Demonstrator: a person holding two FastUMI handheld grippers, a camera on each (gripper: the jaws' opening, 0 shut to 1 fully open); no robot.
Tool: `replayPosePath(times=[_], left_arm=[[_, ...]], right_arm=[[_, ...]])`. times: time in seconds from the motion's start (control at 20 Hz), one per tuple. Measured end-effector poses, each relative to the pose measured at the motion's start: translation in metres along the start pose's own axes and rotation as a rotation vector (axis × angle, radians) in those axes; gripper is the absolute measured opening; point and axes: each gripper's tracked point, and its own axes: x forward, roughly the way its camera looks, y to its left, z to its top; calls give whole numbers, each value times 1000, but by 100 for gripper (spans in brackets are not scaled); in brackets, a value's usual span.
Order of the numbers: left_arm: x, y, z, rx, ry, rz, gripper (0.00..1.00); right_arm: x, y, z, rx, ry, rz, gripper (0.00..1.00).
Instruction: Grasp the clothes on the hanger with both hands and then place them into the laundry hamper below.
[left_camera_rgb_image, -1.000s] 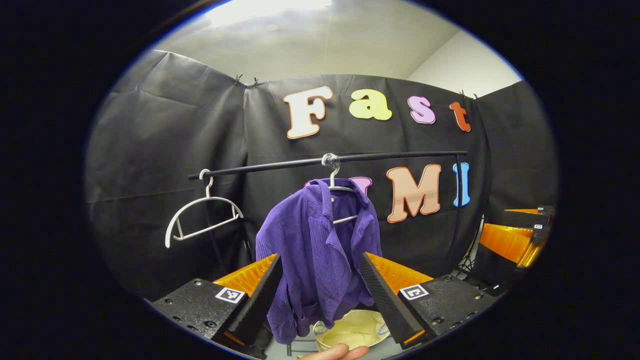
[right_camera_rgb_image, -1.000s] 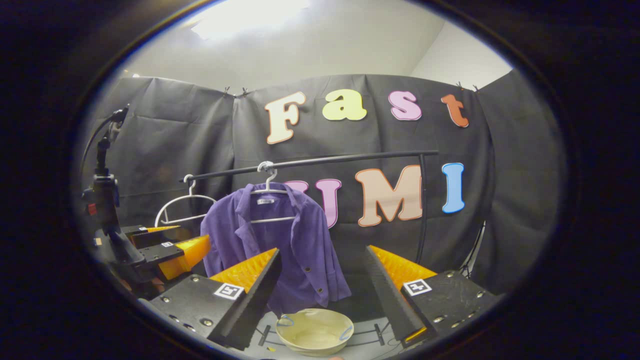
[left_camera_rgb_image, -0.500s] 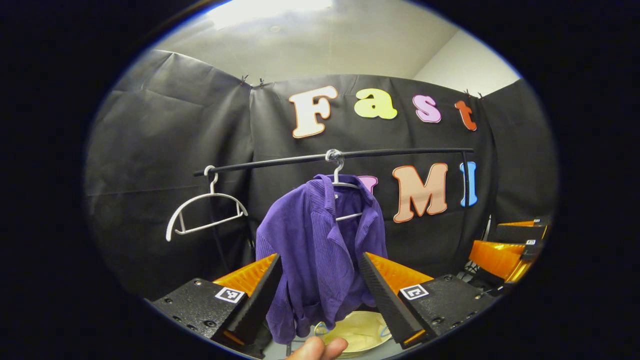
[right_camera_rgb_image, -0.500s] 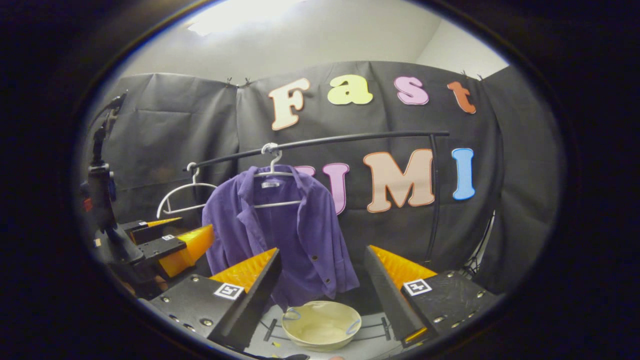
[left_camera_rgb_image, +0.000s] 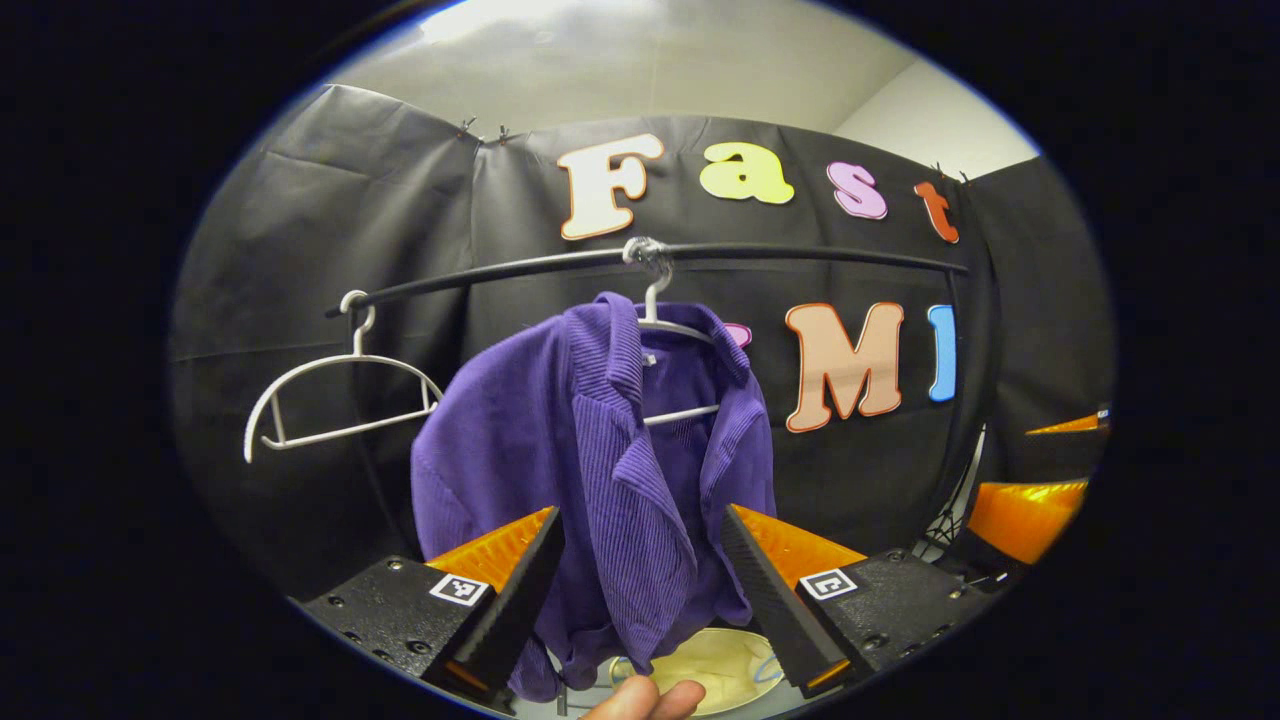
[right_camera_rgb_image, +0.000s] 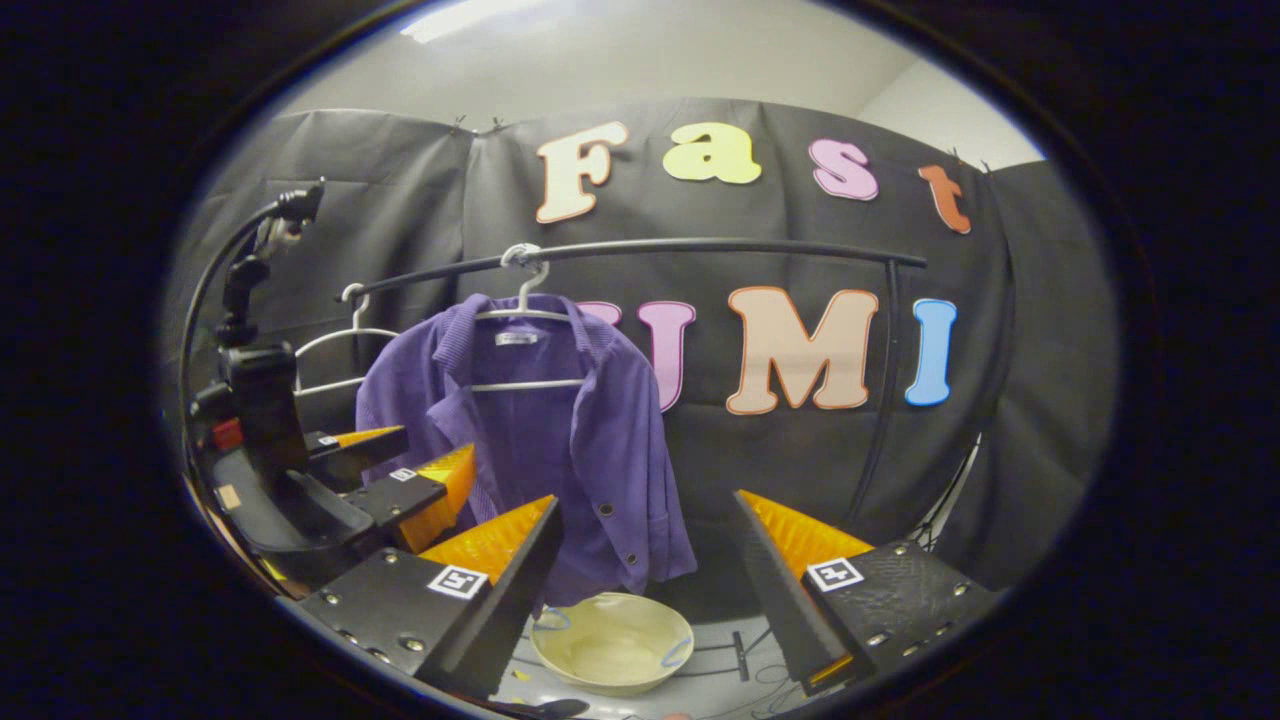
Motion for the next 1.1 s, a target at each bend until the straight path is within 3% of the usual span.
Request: replayPosePath(times=[0.2, 0.45, 0.6, 0.7, 0.75, 0.85, 1.1], left_arm=[[32, -4, -14, 1, 14, -2, 99], [61, 11, -38, 10, 80, 55, 99], [73, 14, -48, -23, 114, 30, 97], [74, 15, -57, -42, 139, 7, 95], [76, 17, -62, -43, 158, 8, 95], [78, 22, -71, -40, 193, 11, 87], [82, 20, -69, -26, 183, -49, 69]], right_arm=[[38, -1, -13, -1, 47, -8, 100], [95, 17, -21, -9, 73, 27, 96], [128, 35, -21, 12, 75, 68, 100], [149, 40, -22, -10, 78, 67, 96], [159, 43, -21, -23, 79, 71, 100], [177, 55, -23, -33, 86, 99, 96], [210, 82, -26, 18, 101, 155, 96]])
